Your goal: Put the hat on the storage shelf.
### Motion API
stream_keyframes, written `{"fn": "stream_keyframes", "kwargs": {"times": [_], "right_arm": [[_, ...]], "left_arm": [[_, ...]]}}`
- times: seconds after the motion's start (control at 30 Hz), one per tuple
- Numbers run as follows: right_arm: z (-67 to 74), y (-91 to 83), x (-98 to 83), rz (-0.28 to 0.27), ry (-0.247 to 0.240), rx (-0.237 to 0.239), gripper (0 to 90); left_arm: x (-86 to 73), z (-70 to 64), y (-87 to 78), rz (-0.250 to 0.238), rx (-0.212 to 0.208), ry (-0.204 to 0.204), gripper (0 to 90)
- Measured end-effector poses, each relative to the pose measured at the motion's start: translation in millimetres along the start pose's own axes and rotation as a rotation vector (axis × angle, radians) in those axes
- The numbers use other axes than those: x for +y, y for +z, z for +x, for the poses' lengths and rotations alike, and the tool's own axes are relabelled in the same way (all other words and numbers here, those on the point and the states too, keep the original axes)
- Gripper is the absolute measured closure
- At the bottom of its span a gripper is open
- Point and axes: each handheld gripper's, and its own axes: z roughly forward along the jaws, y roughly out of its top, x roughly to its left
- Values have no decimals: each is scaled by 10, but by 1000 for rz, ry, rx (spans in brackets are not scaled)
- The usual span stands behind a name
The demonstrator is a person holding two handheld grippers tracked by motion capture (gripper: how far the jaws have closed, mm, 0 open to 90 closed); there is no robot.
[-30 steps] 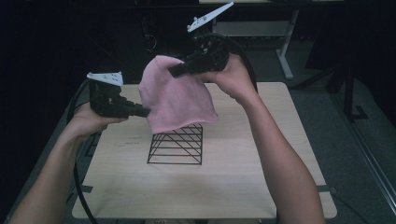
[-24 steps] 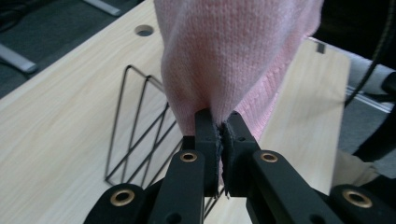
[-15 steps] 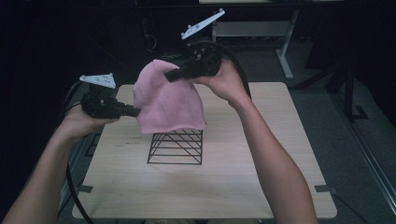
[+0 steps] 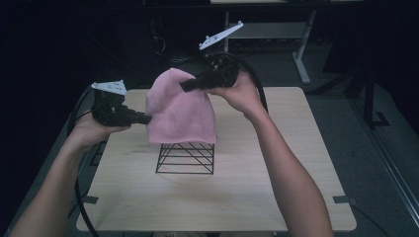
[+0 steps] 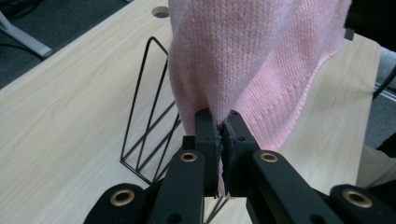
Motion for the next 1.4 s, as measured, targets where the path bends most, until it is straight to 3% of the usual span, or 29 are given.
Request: {"fn": "stream_keyframes", "kwargs": {"times": [0.2,0.5,0.73,0.87,1.0,1.13,1.2,1.4], "right_arm": [[-6,35,38,-10,7,-17,764],[193,8,103,-12,-45,-21,763],[367,-71,142,-17,-71,-15,763],[243,-37,92,-4,-32,-28,763],[20,39,-9,4,3,-44,763],[-141,71,-93,-5,6,-63,764],[-196,39,-138,-17,19,-67,764],[-223,-95,-228,-47,-6,-89,764]], "left_arm": [[-7,46,-26,-4,20,-22,866],[-59,-49,-210,-32,3,-4,866],[-48,-117,-303,-23,-10,17,866],[-60,-78,-248,-16,-1,13,866],[-63,-11,-92,5,16,4,866],[-41,31,59,3,30,11,865],[-24,43,115,-3,31,23,866],[47,0,220,-26,26,39,866]]}}
